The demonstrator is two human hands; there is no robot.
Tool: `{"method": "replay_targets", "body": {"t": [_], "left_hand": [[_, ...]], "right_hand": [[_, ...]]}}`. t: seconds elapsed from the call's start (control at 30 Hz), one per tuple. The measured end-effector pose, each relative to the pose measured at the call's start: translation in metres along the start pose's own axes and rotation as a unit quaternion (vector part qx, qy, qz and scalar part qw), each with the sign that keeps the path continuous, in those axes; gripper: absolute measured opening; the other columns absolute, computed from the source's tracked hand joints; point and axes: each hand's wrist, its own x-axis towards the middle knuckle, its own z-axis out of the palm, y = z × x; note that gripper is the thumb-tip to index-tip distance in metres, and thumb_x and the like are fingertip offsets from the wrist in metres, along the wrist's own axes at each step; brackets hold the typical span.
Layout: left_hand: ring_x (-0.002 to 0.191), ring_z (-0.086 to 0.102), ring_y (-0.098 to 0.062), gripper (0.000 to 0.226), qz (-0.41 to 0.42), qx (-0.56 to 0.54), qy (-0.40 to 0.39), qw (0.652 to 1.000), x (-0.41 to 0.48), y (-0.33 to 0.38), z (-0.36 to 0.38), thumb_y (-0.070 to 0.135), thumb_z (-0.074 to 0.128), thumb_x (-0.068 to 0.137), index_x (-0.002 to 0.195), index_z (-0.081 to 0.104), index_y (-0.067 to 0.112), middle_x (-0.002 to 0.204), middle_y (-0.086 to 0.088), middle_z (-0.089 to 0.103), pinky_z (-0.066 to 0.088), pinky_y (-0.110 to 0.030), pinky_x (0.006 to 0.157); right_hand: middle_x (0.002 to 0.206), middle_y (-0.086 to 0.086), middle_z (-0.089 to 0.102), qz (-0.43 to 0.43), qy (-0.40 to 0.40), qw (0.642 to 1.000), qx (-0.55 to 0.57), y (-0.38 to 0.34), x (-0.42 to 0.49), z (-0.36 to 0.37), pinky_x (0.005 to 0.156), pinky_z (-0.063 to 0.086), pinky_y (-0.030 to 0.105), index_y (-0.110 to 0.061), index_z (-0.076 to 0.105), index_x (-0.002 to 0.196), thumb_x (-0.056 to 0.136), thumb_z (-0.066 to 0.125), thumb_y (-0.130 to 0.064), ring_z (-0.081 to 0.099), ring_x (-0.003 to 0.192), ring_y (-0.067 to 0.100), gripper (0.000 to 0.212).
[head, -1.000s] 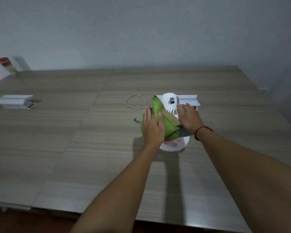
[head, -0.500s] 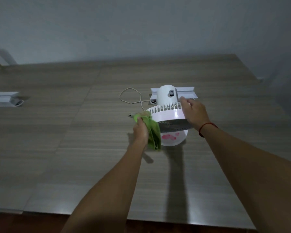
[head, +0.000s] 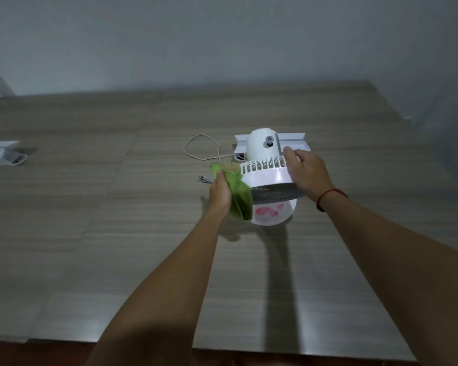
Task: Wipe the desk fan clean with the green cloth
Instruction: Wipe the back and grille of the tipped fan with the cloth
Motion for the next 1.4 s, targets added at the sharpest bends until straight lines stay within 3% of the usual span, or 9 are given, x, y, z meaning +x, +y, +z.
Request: {"method": "replay_targets", "body": {"t": [0.17,0.37,0.6,0.7,0.8,1.03,1.17,1.3,1.4], "left_hand": [[0.084,0.067,-0.025,0.044,-0.131,-0.168,-0.068,0.975,0.017,-0.034,0.004,0.043,0.041,0.095,0.084,0.075,0.017,0.087,-0.009,0.073,0.055,-0.038,0.083],[0.080,0.066,-0.023,0.042,-0.130,-0.230,-0.057,0.963,-0.005,-0.036,0.011,0.040,0.040,0.097,0.081,0.072,0.017,0.068,-0.005,0.075,0.055,-0.034,0.071],[0.105,0.059,-0.026,0.054,0.099,0.064,0.076,0.990,-0.044,0.012,0.005,0.042,0.026,0.102,0.120,0.060,0.005,0.109,-0.011,0.064,0.040,-0.026,0.084],[0.130,0.048,-0.031,0.054,0.275,0.183,0.056,0.942,-0.060,0.020,0.017,0.042,0.026,0.100,0.137,0.047,0.010,0.138,-0.015,0.054,0.035,-0.046,0.112],[0.149,0.021,-0.024,0.053,0.372,0.311,0.047,0.873,-0.087,0.028,0.045,0.033,0.032,0.101,0.148,0.031,0.008,0.157,-0.010,0.032,0.004,-0.038,0.123],[0.152,-0.006,-0.023,0.057,0.347,0.390,-0.070,0.850,-0.101,0.041,0.073,0.033,0.014,0.099,0.153,0.016,0.015,0.164,-0.005,0.004,-0.009,-0.040,0.121],[0.151,0.010,-0.015,0.051,0.311,0.212,-0.097,0.921,-0.099,0.058,0.047,0.021,0.024,0.101,0.150,0.025,0.007,0.161,-0.006,0.020,0.004,-0.026,0.121],[0.148,0.024,-0.020,0.046,0.299,0.225,-0.033,0.927,-0.074,0.061,0.016,0.015,0.035,0.101,0.145,0.035,0.001,0.156,-0.013,0.031,0.015,-0.027,0.121],[0.147,0.026,-0.021,0.044,0.249,0.235,-0.049,0.938,-0.057,0.051,0.009,0.012,0.035,0.101,0.143,0.038,0.000,0.155,-0.014,0.033,0.017,-0.028,0.121]], "right_hand": [[0.078,0.008,0.071,0.024,0.023,0.998,0.047,0.008,0.008,-0.003,0.063,0.045,0.028,-0.007,0.072,0.080,0.093,0.047,-0.040,0.063,0.073,0.023,0.044],[0.084,0.004,0.070,0.051,0.026,0.997,0.057,0.007,0.009,-0.003,0.065,0.045,0.027,-0.009,0.073,0.090,0.092,0.048,-0.041,0.061,0.076,0.016,0.041],[0.084,0.004,0.066,0.101,0.010,0.992,0.079,-0.008,-0.003,0.006,0.064,0.042,0.026,-0.013,0.068,0.079,0.090,0.045,-0.052,0.060,0.081,0.020,0.047],[0.099,0.005,0.069,0.174,-0.022,0.973,0.151,-0.019,-0.004,0.000,0.085,0.051,0.034,-0.011,0.071,0.089,0.085,0.037,-0.066,0.063,0.092,0.022,0.065],[0.117,0.007,0.066,0.241,-0.051,0.904,0.348,-0.025,-0.006,-0.010,0.084,0.054,0.037,-0.011,0.068,0.092,0.080,0.030,-0.078,0.065,0.097,0.024,0.078],[0.098,0.004,0.073,0.201,-0.160,0.878,0.404,-0.020,-0.025,-0.046,0.072,0.051,0.029,-0.013,0.069,0.105,0.086,0.045,-0.064,0.069,0.091,0.018,0.060],[0.102,0.011,0.071,0.175,-0.017,0.928,0.329,-0.008,-0.023,-0.026,0.085,0.051,0.035,-0.005,0.070,0.097,0.083,0.069,-0.025,0.065,0.091,0.023,0.024],[0.081,0.013,0.063,0.178,0.154,0.938,0.255,0.003,-0.013,-0.015,0.074,0.046,0.031,-0.015,0.063,0.065,0.086,0.064,-0.019,0.057,0.079,0.020,0.021],[0.117,0.018,0.065,0.166,0.196,0.951,0.175,0.004,-0.012,-0.006,0.096,0.044,0.032,-0.006,0.066,0.112,0.091,0.056,-0.014,0.060,0.111,0.029,0.025]]}}
